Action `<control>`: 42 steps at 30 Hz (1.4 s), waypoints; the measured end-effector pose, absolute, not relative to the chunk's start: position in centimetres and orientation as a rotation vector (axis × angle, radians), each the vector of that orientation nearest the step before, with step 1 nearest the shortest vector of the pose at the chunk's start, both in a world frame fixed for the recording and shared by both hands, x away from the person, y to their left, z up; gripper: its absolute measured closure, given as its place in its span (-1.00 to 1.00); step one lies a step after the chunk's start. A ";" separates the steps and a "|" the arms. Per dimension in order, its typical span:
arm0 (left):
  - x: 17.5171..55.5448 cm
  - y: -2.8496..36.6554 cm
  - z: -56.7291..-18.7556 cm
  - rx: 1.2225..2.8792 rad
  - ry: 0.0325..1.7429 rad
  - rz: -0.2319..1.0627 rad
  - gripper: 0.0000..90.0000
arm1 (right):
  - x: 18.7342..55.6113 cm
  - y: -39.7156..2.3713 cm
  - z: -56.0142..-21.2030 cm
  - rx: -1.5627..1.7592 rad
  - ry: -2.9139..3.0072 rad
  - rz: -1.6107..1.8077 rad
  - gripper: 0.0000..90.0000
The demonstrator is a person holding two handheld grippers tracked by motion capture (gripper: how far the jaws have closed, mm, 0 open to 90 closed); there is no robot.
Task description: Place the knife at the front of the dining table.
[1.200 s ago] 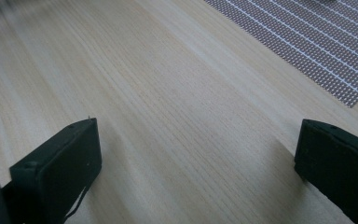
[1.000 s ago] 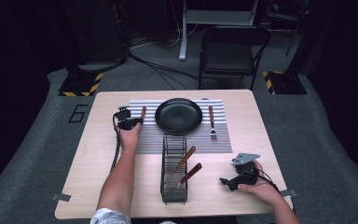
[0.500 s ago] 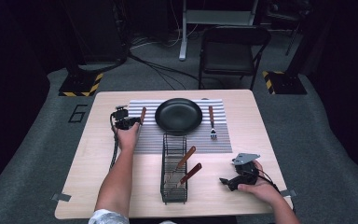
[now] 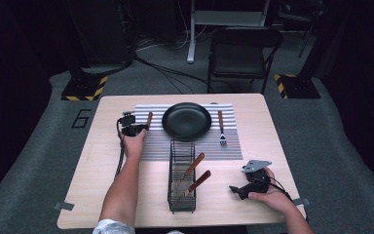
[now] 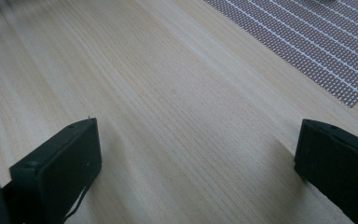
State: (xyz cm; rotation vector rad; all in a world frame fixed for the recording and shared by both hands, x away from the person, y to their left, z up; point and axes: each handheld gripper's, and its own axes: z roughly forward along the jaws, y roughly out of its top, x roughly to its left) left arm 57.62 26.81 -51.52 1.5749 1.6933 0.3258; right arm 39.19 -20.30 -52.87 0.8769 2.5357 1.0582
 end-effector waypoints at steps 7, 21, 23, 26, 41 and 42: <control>57.6 27.2 -51.4 1.557 1.700 0.329 0.60 | 39.2 -20.3 -52.9 0.878 2.535 1.060 -1.00; 56.4 28.1 -49.6 1.588 1.664 0.389 0.51 | 39.2 -20.3 -52.9 0.878 2.537 1.060 -1.00; 56.2 28.2 -49.4 1.591 1.656 0.392 0.50 | 39.2 -20.3 -52.9 0.879 2.538 1.059 -1.00; 55.9 28.4 -49.0 1.603 1.643 0.389 0.47 | 39.2 -20.3 -52.9 0.880 2.538 1.059 -1.00; 53.0 28.5 -46.2 1.647 1.491 0.368 0.36 | 39.2 -20.3 -52.9 0.881 2.537 1.060 -1.00; 52.6 28.4 -45.9 1.654 1.475 0.369 0.35 | 39.2 -20.3 -52.9 0.883 2.537 1.060 -1.00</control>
